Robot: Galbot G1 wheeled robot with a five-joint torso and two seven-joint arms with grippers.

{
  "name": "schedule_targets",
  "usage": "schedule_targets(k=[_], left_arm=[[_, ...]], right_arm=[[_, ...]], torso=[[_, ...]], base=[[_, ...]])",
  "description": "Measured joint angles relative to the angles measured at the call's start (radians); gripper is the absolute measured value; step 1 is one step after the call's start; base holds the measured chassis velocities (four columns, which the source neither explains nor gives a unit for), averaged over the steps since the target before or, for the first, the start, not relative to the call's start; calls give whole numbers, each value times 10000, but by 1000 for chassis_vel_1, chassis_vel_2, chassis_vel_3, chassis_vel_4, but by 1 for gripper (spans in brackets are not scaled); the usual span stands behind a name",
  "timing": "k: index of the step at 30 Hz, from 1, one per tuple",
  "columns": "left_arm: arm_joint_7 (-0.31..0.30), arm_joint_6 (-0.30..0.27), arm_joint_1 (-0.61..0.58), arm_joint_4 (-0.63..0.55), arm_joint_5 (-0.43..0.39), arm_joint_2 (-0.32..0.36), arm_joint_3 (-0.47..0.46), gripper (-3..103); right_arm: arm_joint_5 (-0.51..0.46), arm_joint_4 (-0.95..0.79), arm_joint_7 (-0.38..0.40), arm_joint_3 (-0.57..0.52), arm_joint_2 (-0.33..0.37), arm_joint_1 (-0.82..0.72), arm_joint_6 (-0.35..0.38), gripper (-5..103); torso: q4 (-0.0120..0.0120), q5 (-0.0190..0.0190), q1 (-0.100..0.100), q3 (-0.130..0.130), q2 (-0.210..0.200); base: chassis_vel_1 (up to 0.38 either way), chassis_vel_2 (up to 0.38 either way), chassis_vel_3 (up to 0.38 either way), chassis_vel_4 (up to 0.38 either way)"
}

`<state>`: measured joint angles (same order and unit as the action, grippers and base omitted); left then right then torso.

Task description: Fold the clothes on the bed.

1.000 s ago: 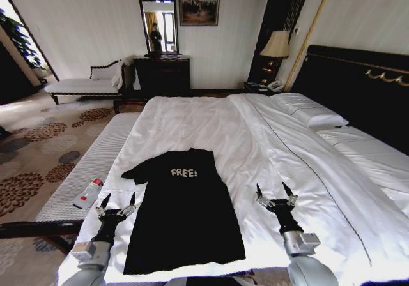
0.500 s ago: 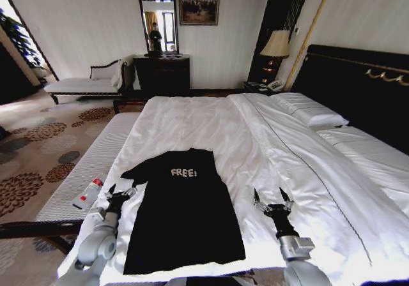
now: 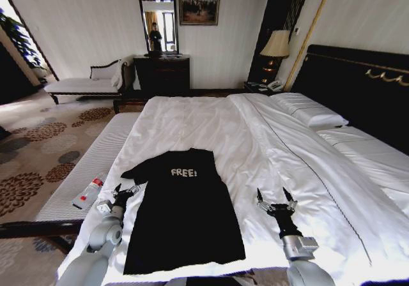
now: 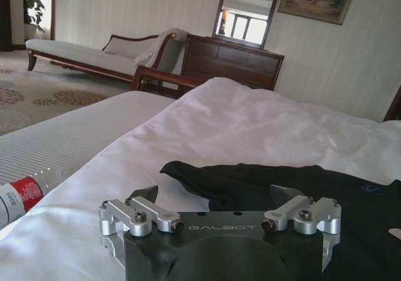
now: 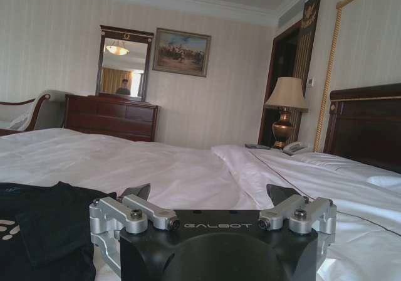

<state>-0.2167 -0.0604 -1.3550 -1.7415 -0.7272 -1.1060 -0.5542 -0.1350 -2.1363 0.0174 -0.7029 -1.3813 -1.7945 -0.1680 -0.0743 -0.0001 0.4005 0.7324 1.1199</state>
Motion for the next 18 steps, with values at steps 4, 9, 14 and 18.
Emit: schedule_targets(k=[4, 9, 14, 18], left_arm=[[-25, -60, 263, 256, -130, -14, -6, 100], [48, -89, 807, 828, -565, -27, 76, 100], [0, -126, 1285, 1128, -599, -49, 259, 100], [-33, -167, 1626, 1508, -600, -80, 345, 100]], right_arm=[[-4, 1, -10, 10, 12, -1, 22, 100], [-21, -11, -45, -28, 5, -95, 23, 100], [-57, -55, -47, -81, 34, -116, 23, 100], [-208, -82, -56, -97, 38, -100, 55, 100]], torso=[[0, 0, 0, 0, 0], [0, 0, -1, 0, 0], [-1, 1, -1, 0, 0], [0, 0, -1, 0, 0]], base=[[0, 0, 0, 0], [0, 0, 0, 0], [0, 0, 0, 0], [0, 0, 0, 0]])
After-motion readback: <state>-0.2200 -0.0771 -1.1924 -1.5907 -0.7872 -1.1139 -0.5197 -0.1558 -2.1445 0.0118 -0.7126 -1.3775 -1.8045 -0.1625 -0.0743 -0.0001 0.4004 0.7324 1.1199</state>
